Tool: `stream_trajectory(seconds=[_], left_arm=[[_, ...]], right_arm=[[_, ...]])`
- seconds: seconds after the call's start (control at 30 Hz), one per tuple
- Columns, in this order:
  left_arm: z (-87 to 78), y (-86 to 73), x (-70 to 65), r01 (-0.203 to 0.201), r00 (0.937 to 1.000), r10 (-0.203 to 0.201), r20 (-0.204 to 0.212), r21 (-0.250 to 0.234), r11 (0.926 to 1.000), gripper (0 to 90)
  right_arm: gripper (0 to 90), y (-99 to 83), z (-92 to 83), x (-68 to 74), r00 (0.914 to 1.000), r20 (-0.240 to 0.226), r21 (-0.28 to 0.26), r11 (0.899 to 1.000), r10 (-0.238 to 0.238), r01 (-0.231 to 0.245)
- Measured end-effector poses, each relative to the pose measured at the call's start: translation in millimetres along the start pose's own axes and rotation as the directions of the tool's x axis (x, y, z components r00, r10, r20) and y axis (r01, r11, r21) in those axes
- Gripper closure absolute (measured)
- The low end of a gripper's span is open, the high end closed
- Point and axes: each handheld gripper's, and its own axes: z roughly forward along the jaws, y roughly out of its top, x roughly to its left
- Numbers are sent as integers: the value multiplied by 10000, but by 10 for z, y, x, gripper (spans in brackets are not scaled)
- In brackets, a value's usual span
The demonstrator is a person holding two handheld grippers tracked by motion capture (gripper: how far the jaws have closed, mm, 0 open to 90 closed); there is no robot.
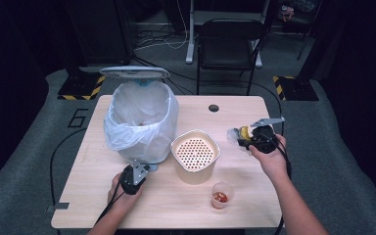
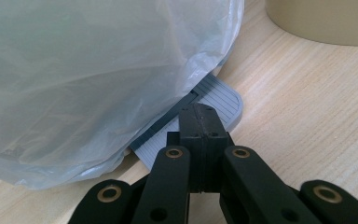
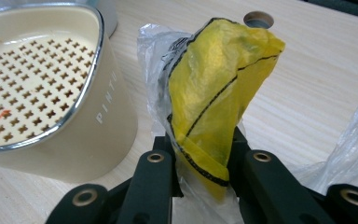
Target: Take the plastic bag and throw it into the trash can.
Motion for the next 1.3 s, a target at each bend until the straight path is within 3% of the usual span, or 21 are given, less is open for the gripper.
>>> stream_trajectory(seconds=[0.3, 0.47, 0.77, 1.03, 1.3], left_arm=[[6, -2, -6, 53, 10000, -53, -53, -82, 10000, 900], [4, -1, -4, 50, 10000, -50, -35, -55, 10000, 900], [5, -2, -3, 41, 10000, -41, -45, -70, 10000, 900], [6, -2, -5, 47, 10000, -47, -55, -79, 10000, 900], [10, -4, -9, 36, 9999, -37, -121, -120, 9999, 900]], right_arm=[[786, 162, -182, 49, 9997, -113, -265, 9995, -198, 195], [785, 315, -299, 154, 9983, -355, -553, 9975, -460, 440], [785, 516, -316, 358, 9923, -869, -716, 9941, -879, 818], [781, 720, -287, 591, 9820, -1177, -841, 9868, -1477, 1383], [779, 979, -246, 865, 9638, -1537, -1134, 9728, -2179, 2018]])
